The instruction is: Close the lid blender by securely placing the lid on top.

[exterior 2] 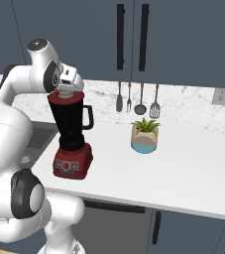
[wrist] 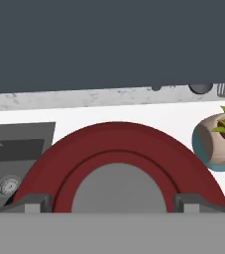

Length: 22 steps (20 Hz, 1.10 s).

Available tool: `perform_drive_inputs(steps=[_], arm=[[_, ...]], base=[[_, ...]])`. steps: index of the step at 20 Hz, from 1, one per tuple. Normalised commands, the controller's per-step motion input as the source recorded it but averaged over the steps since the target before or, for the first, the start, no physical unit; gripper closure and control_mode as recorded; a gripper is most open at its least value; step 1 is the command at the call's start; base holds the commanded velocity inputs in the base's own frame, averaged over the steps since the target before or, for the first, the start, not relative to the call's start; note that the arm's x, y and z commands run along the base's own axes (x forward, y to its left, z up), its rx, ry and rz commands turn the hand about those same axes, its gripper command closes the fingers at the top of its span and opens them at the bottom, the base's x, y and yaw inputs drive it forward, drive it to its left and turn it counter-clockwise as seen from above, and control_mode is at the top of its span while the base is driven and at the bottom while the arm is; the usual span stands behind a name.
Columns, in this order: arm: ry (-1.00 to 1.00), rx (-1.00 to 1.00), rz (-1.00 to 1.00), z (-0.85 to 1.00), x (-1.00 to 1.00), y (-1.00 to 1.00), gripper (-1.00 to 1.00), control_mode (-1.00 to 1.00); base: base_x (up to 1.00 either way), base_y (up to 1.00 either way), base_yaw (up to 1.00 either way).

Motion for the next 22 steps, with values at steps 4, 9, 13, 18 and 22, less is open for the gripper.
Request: perform_drive_inputs(steps=[4,9,13,18,22], arm=[[-0.11,0.00,0.00,0.34,-0.13,0.00,-1.00,-1.00],[-0.37,0.07,0.00,-0.24,-0.98,-0.82,-1.00,-1.00],[-0.26,0.00,0.00,-0.98,-1.00,-1.00,-1.00,-1.00],[-0.20,-0.01,0.00,-1.00,-1.00,-1.00,-1.00,-1.00],[-0.34,0.17,0.00,-0.08,-1.00,-0.91,-1.00,-1.00]], base=[[0.00,0.00,0.00],[0.00,0.00,0.00],[0.00,0.00,0.00],[0.00,0.00,0.00],[0.00,0.00,0.00]])
